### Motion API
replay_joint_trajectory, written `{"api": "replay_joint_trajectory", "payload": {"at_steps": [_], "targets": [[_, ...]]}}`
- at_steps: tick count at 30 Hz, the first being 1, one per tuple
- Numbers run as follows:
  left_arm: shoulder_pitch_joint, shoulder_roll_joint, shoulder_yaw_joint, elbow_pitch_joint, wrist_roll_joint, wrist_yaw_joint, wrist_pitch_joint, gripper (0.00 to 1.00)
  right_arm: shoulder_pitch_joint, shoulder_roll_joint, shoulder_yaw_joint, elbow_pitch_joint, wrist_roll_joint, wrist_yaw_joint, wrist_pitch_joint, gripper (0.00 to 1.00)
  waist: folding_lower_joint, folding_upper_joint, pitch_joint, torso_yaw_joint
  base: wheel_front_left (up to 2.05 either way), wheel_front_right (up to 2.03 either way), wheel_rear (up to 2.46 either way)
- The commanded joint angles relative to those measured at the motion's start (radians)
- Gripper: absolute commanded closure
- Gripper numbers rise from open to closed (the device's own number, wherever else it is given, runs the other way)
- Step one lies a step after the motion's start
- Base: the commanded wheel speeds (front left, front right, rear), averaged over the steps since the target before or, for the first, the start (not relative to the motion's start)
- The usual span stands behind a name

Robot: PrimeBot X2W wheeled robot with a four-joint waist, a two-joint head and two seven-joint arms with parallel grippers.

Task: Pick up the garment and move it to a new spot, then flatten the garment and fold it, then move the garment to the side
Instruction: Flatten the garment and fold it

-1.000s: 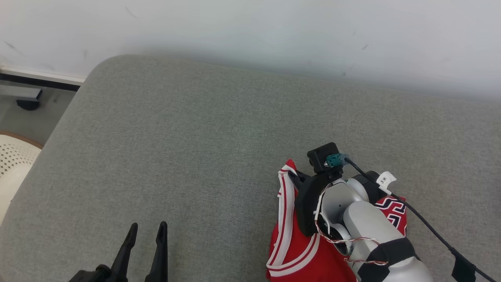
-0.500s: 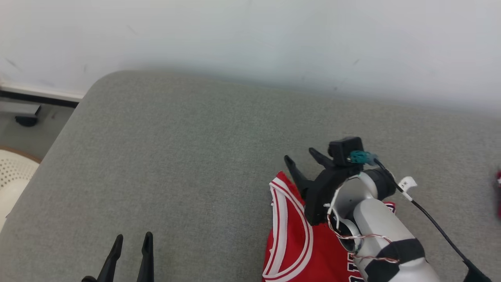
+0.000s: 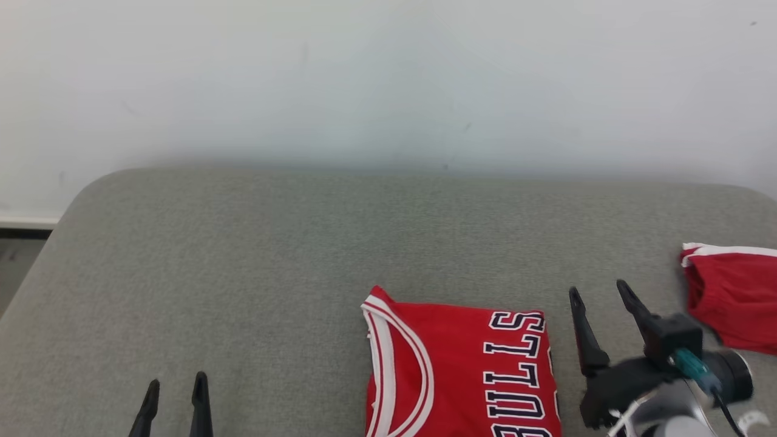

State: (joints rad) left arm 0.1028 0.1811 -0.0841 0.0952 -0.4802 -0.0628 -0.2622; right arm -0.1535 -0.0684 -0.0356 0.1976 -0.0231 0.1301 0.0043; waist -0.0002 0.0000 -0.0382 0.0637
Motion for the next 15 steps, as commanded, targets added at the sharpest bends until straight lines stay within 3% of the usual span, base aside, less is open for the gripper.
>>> {"api": "replay_joint_trajectory", "payload": {"at_steps": [1,10,15], "targets": [[0.007,0.005,0.006,0.007,0.012,0.007,-0.001,0.00,0.013,-0.004,0.006,-0.010,-0.009,0.000,-0.009,0.00,0.0002,0.0000,-0.027,-0.039,0.00,0.00,0.00],[0.033,0.038,0.016,0.042,0.097,0.055,-0.002,0.00,0.157,-0.052,-0.015,-0.042,0.025,0.000,-0.087,0.00,0.0002,0.0000,-0.042,-0.115,0.00,0.00,0.00],[0.066,0.022,0.050,0.029,0.112,0.056,-0.002,0.00,0.167,-0.051,0.002,-0.025,0.034,0.000,-0.101,0.00,0.0002,0.0000,-0.047,-0.144,0.00,0.00,0.00]]}}
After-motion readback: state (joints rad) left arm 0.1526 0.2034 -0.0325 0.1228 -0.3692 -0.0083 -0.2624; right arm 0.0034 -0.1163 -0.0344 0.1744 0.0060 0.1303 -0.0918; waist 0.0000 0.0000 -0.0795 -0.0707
